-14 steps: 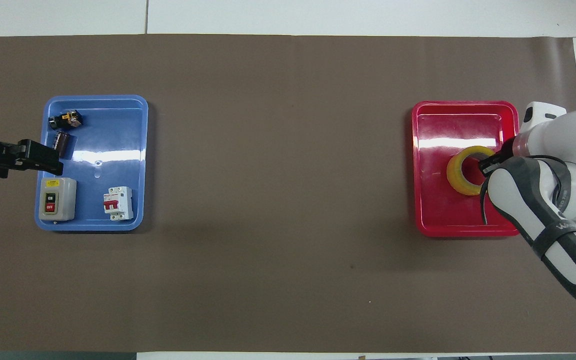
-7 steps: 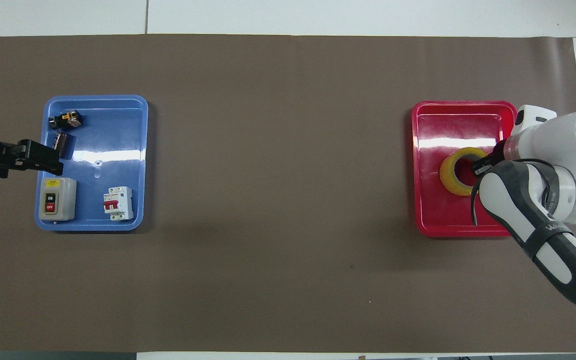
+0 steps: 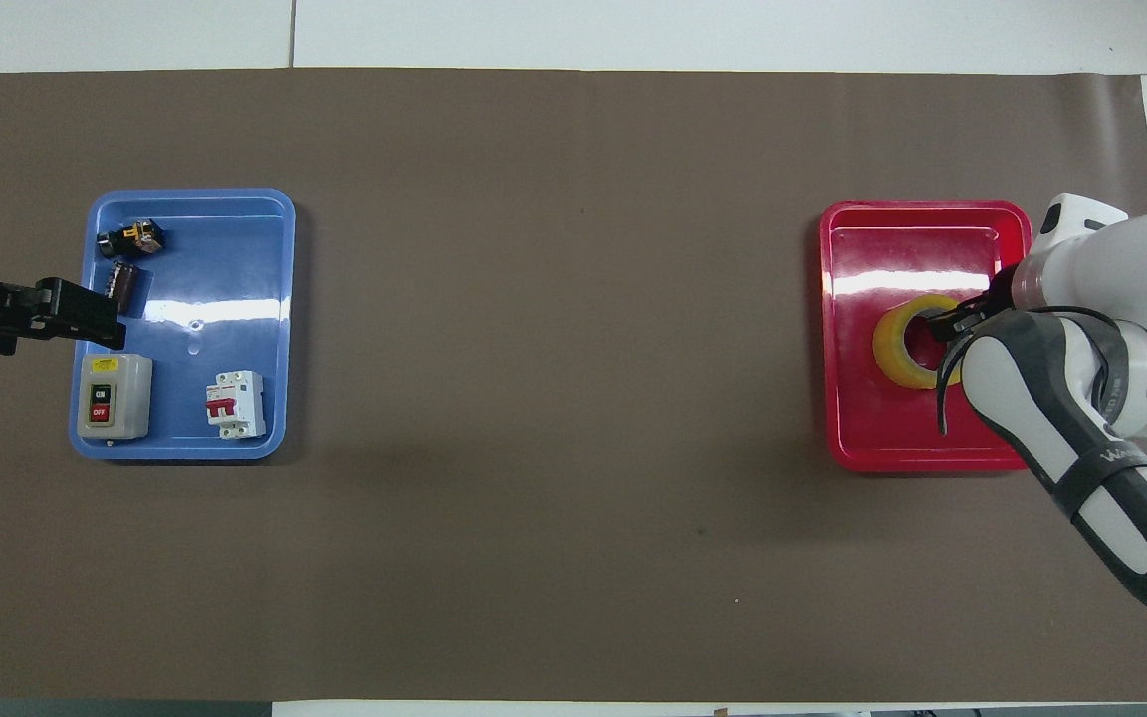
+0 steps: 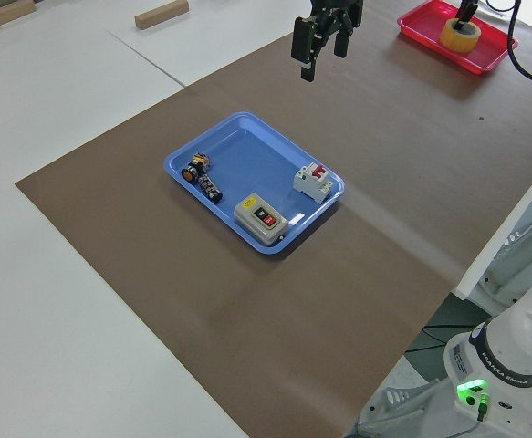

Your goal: Place and move tape with both arms

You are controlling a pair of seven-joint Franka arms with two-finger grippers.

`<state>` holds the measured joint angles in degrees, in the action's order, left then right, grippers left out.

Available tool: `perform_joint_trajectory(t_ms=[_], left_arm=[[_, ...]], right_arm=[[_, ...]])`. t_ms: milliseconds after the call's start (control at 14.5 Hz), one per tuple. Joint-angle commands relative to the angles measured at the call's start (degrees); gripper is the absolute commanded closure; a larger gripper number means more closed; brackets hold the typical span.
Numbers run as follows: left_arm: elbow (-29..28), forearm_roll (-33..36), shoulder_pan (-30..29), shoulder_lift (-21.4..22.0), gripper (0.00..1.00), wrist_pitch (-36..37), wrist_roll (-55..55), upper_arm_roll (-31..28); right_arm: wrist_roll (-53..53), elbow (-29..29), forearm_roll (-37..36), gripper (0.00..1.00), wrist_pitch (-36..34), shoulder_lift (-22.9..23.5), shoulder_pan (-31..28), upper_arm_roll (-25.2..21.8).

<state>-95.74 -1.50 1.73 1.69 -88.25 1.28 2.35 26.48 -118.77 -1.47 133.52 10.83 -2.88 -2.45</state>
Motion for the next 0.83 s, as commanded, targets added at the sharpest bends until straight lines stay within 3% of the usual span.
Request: perform_joint_trajectory(t_ms=[0,207,415,760], left_arm=[[-0.33,-1.14,-0.85,0.77,0.0,-0.25,-0.4,0.29],[-0.33,-1.14,-0.85,0.77,0.0,-0.25,-0.4,0.29],[-0.33,-1.14,-0.85,0.77,0.0,-0.25,-0.4,0.29],[-0.33,-1.14,-0.85,0.77,0.0,-0.25,-0.49,0.29]], right_arm=[[-10.0,9.04,-0.46,0.0,-14.19,-3.26,1.3,0.34],[-17.85,18.72,-0.46,0.0,-27.57,-5.11,1.56,0.69],[-18.57,25.5,-0.46,0.0,-38.29,-8.09,1.39,0.6],[-22.34,29.82,-1.42,0.0,-47.9,-13.01,1.12,0.08]])
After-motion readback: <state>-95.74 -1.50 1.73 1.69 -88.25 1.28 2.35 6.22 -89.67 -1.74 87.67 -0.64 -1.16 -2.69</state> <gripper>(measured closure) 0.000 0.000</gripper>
